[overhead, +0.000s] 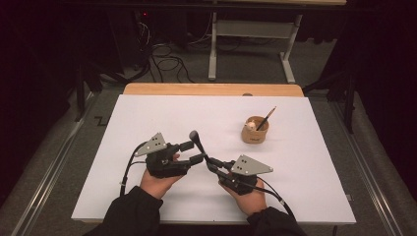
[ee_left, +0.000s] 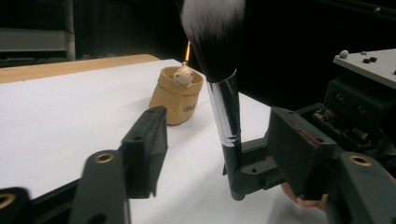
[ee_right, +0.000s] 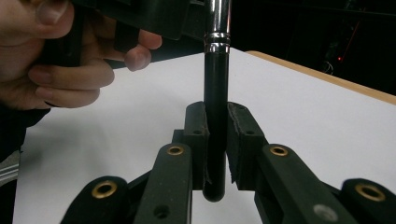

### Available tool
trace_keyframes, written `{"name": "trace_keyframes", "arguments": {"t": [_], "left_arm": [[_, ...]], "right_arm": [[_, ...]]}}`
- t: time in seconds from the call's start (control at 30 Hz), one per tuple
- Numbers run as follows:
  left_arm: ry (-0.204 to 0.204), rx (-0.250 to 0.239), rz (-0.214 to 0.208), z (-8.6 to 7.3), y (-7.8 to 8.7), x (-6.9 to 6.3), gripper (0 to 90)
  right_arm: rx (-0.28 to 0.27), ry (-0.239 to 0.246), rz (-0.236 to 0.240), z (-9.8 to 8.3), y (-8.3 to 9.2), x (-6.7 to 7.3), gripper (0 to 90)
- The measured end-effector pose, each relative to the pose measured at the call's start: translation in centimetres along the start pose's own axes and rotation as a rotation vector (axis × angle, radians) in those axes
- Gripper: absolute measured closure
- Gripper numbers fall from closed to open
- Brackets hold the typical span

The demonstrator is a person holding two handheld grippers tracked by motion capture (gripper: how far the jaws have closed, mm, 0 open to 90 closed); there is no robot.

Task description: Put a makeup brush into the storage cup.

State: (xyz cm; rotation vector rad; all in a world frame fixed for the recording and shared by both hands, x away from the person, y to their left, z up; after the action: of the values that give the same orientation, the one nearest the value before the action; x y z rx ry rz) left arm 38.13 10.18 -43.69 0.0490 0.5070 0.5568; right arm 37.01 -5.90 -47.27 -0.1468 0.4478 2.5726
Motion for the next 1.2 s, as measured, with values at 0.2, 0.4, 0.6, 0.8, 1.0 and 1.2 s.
{"name": "trace_keyframes", "arguments": {"t": [0.2,0.4,0.6,0.8,1.0,1.2], "left_arm": [[0.025,-0.005,-0.025,-0.07,-0.09,-0.07,48.8],[0.033,-0.016,-0.04,-0.08,-0.1,-0.16,57.8],[0.045,-0.017,-0.045,-0.17,-0.16,-0.05,63.1],[0.055,-0.03,-0.051,-0.1,-0.04,0.06,66.6],[0.065,-0.043,-0.059,-0.05,0.03,0.16,70.3],[0.068,-0.05,-0.063,-0.04,0.07,0.18,74.3]], "right_arm": [[0.001,0.004,0.008,0.01,-0.13,0.23,81.2],[0.003,0.013,0.013,-0.01,-0.24,0.38,81.2],[0.007,0.013,0.018,-0.06,-0.29,0.49,81.2],[0.01,0.017,0.019,-0.09,-0.34,0.56,81.2],[0.011,0.017,0.019,-0.12,-0.37,0.57,81.2],[0.013,0.018,0.018,-0.16,-0.42,0.56,81.2]]}}
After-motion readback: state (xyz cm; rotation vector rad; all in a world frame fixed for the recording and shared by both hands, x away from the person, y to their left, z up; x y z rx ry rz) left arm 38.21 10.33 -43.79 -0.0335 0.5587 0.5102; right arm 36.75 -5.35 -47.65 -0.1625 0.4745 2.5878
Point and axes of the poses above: each handheld gripper's, and its own axes: y roughly backward along the jaws, z roughly out of its top, x roughly to its left, the point moved 6 cm from there along -y, roughly forward along the jaws, and after that the axes turned 10 degrees about y, right-handed, at the moved point
